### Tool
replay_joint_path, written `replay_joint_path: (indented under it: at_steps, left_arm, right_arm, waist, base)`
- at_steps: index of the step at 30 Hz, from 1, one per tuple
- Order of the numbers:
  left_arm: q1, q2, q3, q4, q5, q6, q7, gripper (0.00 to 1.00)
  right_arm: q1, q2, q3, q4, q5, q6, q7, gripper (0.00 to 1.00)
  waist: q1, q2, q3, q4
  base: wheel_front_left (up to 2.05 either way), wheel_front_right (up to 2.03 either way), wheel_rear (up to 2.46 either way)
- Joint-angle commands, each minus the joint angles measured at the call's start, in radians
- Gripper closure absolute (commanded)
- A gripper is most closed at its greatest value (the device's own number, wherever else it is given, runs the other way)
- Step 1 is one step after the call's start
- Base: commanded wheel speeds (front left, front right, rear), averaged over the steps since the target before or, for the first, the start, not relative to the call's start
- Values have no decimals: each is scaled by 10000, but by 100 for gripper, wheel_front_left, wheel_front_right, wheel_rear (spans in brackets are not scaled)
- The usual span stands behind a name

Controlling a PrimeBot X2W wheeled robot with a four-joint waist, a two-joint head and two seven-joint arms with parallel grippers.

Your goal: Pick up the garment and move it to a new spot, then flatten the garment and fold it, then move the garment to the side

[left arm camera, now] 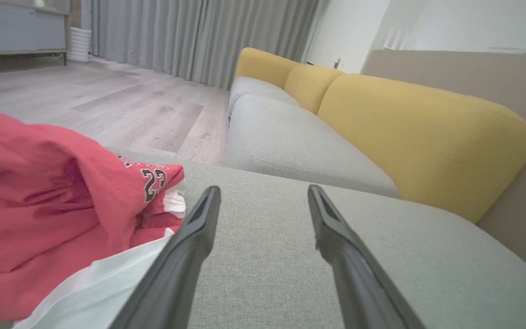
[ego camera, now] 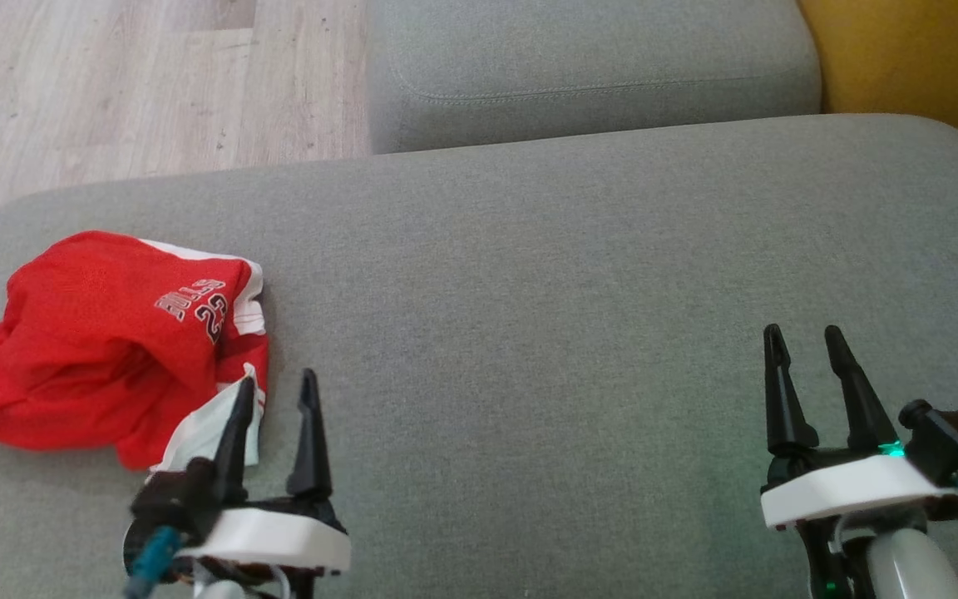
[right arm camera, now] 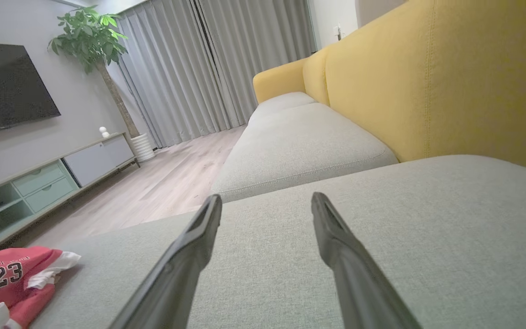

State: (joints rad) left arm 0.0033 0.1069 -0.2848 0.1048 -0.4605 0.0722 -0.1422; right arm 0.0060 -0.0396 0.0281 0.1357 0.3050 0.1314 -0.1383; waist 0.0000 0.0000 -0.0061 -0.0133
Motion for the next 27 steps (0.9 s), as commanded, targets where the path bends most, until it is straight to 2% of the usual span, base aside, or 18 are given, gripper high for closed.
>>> replay_joint_path:
  at_steps: [1,7,12,19,22,25,27]
  left_arm:
    - [-562,184,76,-375,377,116,-122,0]
    - [-752,544,-659,-350,1374,702,-298,0]
    - [-905,778,-1249,-299,2052,1398,-444,0]
    - [-890,816,-1544,-677,2038,1656,-649,0]
    - [-622,515,-1144,-901,1623,1541,-737,0]
    - [-334,146,-623,-1060,1329,989,-825,0]
    - [-170,-49,-303,-1091,1386,562,-883,0]
  right_arm:
    - [-289,-86,157,-409,-338,-5,-153,0]
    - [-251,-89,349,-521,-1373,-6,-330,0]
    - [-226,-92,382,-649,-2069,-6,-478,0]
    - [-126,-96,499,-793,-2310,-6,-683,0]
    - [-63,-98,481,-829,-1931,-7,-772,0]
    - [34,-99,388,-743,-1124,-7,-861,0]
    - [63,-100,408,-719,-999,-7,-920,0]
  waist:
    - [0,0,-5,15]
    - [0,0,-15,57]
    - [0,0,3,56]
    - [0,0,56,57]
    - [0,0,58,43]
    - [0,0,45,24]
    - [0,0,26,27]
  base:
    - [0,0,0]
    - [0,0,0]
    - [0,0,0]
    - [0,0,0]
    - [0,0,0]
    - [0,0,0]
    - [0,0,0]
